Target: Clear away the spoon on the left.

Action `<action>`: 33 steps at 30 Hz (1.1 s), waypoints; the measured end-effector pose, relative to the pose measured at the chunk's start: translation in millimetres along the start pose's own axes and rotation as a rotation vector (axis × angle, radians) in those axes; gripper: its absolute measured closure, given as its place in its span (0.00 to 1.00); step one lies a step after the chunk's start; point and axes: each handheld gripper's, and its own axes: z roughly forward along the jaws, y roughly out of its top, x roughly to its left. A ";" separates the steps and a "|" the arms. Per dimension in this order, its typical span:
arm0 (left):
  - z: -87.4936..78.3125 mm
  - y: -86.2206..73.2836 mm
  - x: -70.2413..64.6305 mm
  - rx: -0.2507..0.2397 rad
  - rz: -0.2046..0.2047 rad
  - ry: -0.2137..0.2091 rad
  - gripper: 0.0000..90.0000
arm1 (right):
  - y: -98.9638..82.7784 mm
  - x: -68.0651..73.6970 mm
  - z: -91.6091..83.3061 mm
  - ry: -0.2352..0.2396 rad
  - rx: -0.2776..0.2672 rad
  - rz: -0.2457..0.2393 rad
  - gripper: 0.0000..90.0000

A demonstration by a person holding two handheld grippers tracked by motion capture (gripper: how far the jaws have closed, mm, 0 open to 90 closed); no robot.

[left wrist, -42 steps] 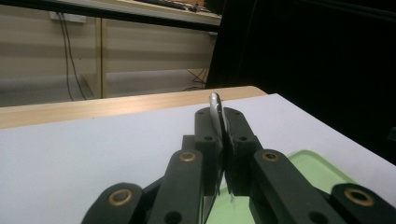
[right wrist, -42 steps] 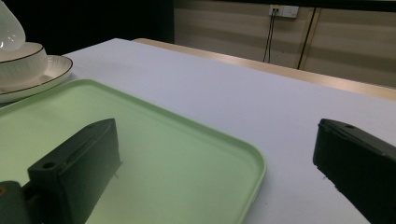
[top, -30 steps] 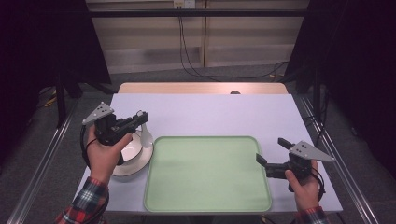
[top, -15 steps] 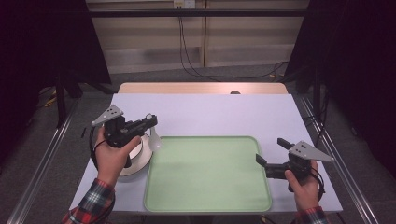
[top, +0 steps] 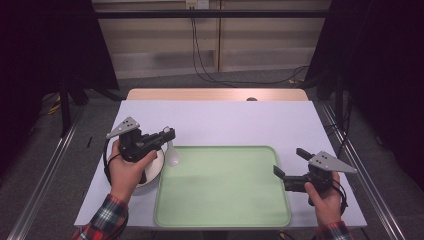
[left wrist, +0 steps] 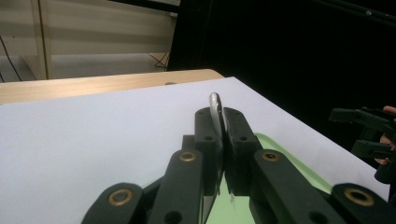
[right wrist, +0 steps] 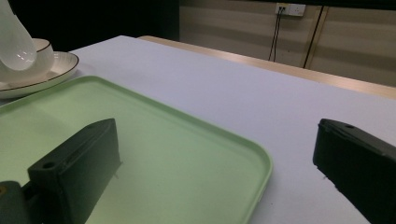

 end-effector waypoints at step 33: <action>14.2 -37.4 -12.1 0.083 -0.014 -0.061 0.95 | -1.2 0.6 0.7 0.005 0.010 -0.004 0.00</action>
